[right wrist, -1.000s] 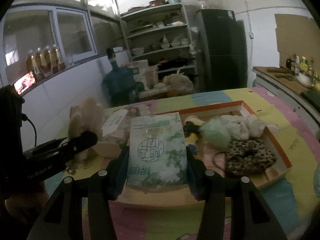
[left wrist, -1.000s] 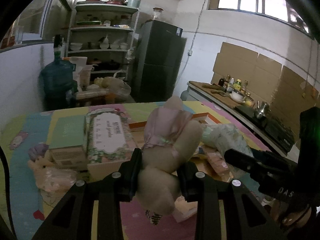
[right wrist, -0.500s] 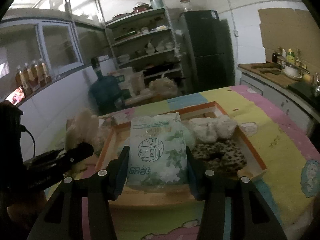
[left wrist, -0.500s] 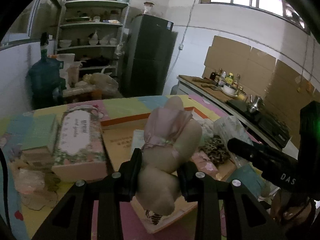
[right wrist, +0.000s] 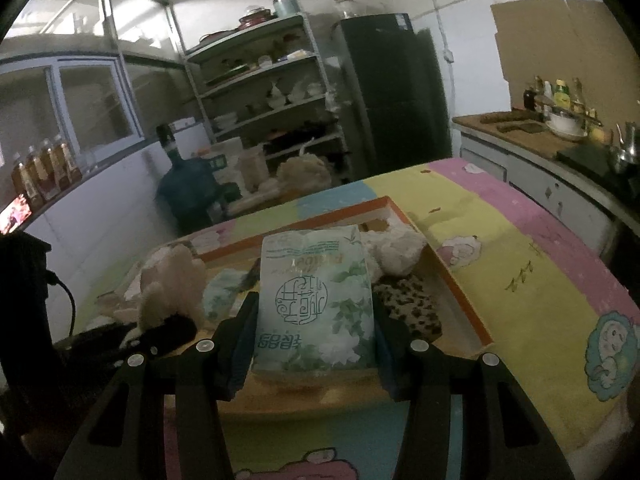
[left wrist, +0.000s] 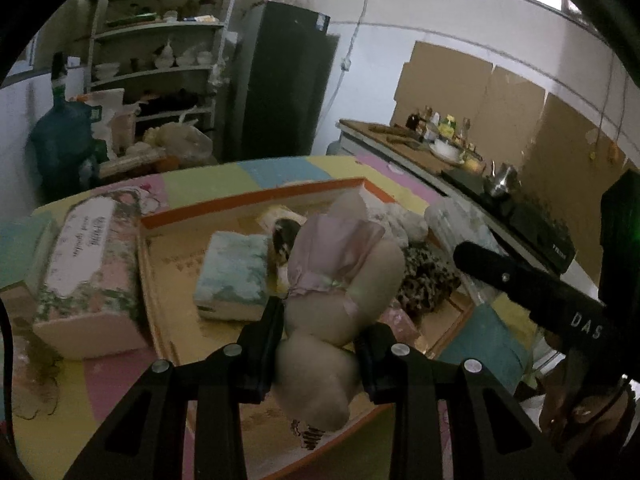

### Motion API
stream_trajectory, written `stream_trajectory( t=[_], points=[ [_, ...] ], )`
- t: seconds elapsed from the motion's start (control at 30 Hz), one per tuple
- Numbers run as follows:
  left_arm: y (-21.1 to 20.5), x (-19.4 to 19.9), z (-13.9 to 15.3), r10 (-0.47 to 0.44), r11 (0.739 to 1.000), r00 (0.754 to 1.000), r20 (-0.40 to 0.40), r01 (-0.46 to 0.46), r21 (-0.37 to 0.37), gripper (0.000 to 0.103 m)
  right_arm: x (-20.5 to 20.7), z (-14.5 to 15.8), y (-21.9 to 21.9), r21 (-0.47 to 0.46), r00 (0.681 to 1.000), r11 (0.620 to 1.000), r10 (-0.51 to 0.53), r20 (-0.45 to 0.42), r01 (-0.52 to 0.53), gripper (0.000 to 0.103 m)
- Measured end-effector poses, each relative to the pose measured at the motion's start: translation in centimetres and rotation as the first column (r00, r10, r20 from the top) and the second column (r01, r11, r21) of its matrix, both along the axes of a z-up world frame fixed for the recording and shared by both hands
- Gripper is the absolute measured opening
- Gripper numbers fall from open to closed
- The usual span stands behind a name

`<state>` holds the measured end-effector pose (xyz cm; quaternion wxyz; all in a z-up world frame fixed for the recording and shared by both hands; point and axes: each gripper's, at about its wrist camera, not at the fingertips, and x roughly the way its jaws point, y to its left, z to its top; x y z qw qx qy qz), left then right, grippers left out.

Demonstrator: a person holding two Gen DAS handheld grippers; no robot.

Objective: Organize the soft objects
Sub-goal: 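Carry the teddy bear and tissue pack over the cardboard box lid with both tools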

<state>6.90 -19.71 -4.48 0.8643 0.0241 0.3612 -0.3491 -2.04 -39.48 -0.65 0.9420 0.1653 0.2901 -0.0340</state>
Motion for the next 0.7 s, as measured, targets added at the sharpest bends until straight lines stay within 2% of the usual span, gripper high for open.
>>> stream_trajectory(
  t=[0.2, 0.7],
  points=[
    [-1.5, 0.0, -1.3, -0.017, 0.998, 1.000, -0.020, 0.018, 0.056, 0.034, 0.1, -0.8, -1.1, 0.016, 1.000, 1.000, -0.012, -0.015, 0.012, 0.053],
    [-3.4, 0.6, -2.4, -0.039, 0.994, 0.998, -0.045, 0.044, 0.105, 0.034, 0.8, -2.0, -2.6, 0.042, 0.999, 0.999, -0.022, -0.034, 0.023, 0.053]
  ],
)
